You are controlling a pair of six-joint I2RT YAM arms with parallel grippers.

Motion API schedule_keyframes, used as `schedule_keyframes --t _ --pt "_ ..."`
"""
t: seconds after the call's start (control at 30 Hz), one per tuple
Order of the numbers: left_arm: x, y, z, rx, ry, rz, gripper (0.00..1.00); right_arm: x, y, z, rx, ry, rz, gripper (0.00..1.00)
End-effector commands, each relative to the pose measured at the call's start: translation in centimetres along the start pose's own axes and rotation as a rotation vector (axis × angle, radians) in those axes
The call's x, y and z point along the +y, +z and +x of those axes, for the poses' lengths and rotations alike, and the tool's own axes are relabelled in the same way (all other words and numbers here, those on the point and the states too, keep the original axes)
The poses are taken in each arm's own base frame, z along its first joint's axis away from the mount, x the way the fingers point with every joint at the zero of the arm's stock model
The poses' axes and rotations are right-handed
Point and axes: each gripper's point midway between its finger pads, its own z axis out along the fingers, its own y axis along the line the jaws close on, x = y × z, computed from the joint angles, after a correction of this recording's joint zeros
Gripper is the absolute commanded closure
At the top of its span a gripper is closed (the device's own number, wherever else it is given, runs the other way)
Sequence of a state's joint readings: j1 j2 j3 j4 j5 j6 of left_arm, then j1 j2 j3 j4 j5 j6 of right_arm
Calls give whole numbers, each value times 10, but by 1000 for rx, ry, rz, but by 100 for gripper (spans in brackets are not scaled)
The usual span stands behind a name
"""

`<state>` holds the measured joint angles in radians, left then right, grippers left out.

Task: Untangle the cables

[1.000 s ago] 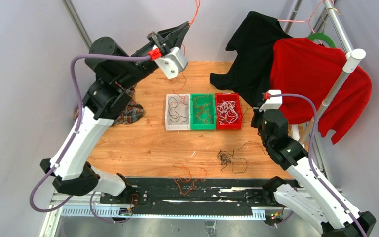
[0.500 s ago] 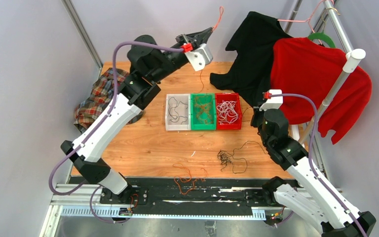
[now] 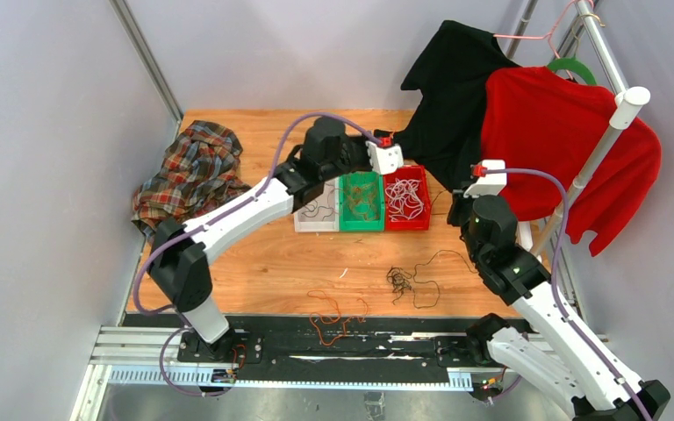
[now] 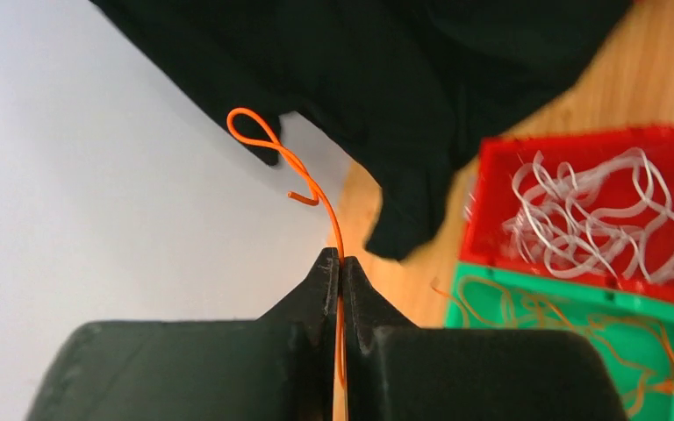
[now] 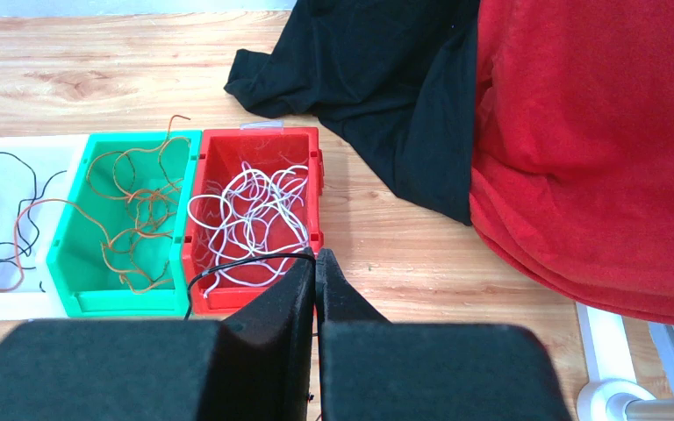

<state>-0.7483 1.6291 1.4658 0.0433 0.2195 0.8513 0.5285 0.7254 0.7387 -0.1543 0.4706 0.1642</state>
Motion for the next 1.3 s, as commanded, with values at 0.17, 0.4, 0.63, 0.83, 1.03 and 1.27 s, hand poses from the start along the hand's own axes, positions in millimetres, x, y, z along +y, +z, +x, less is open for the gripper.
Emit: schedule_keyframes --t 0.17,0.4,0.63,0.83,1.03,1.27 --pt "-59 27 84 190 -9 91 100 -2 1 -1 -17 23 5 99" --pt "-108 26 150 442 -38 234 100 -5 1 -2 -19 20 18 99" --pt "-132 23 170 502 -64 290 100 -5 1 -6 -25 28 18 99" --pt "-148 37 158 466 -178 389 100 -5 0 -9 -32 37 18 99" --pt "-145 40 171 601 -232 430 74 -9 -2 -11 -38 28 29 99" --pt "-125 12 182 667 -313 399 70 -10 -3 -12 -41 33 27 99"
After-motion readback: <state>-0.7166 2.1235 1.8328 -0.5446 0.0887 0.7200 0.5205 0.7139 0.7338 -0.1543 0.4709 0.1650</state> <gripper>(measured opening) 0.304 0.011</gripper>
